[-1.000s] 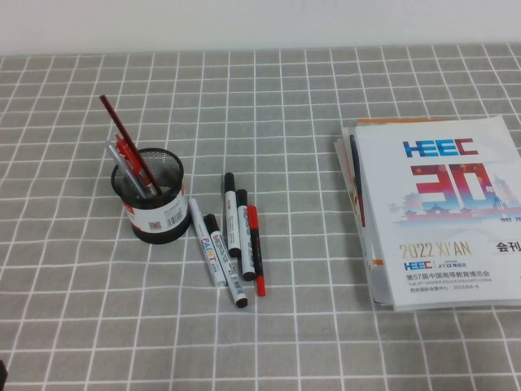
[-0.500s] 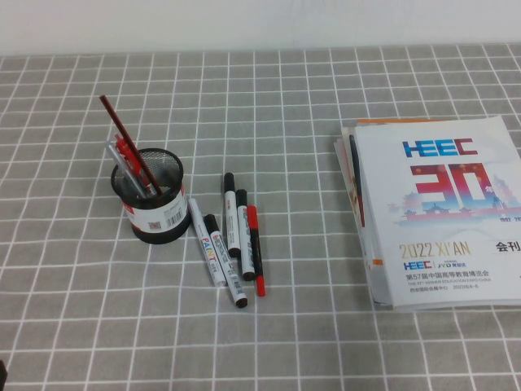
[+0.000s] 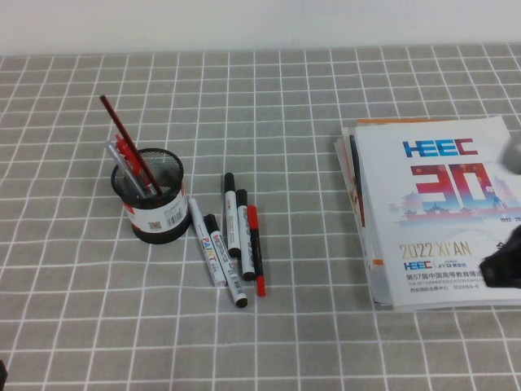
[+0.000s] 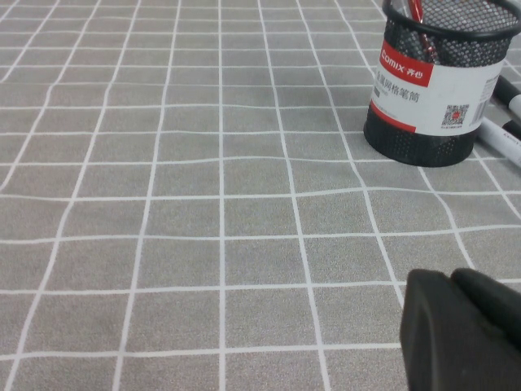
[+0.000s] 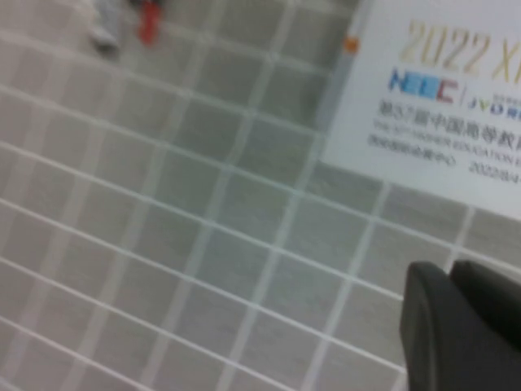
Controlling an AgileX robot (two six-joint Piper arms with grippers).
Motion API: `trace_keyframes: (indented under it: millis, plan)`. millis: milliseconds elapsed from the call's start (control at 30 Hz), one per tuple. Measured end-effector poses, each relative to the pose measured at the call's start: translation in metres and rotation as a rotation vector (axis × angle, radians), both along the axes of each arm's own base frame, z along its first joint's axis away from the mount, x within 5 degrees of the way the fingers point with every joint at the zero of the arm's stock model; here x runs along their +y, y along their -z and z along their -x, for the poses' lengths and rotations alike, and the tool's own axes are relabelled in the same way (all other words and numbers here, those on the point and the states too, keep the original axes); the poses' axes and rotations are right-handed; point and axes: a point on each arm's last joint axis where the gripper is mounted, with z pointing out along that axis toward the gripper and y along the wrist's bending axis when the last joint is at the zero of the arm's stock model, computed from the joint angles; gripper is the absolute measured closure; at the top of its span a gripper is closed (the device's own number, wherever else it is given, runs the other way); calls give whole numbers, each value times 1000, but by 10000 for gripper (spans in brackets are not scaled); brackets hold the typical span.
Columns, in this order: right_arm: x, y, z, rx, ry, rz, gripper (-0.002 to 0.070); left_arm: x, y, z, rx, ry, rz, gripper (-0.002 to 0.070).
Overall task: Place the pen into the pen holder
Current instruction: Pick up the pen on the table
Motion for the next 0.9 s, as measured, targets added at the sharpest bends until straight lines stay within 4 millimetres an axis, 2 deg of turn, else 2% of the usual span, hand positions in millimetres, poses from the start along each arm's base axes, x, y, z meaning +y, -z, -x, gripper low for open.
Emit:
trace_keyframes:
  millis: [200, 300, 433, 667, 800, 900]
  plan:
    - [48, 9, -27, 46, -106, 256, 689, 0, 0, 0, 0, 0, 0, 680]
    - [75, 13, -38, 60, -157, 329, 688, 0, 0, 0, 0, 0, 0, 680]
    - [108, 17, -58, 85, -155, 325, 689, 0, 0, 0, 0, 0, 0, 680]
    - [152, 28, -98, 146, -70, 238, 686, 0, 0, 0, 0, 0, 0, 680]
    - [173, 39, -121, 157, -64, 218, 617, 0, 0, 0, 0, 0, 0, 680]
    - [185, 47, -135, 157, -63, 209, 499, 0, 0, 0, 0, 0, 0, 680]
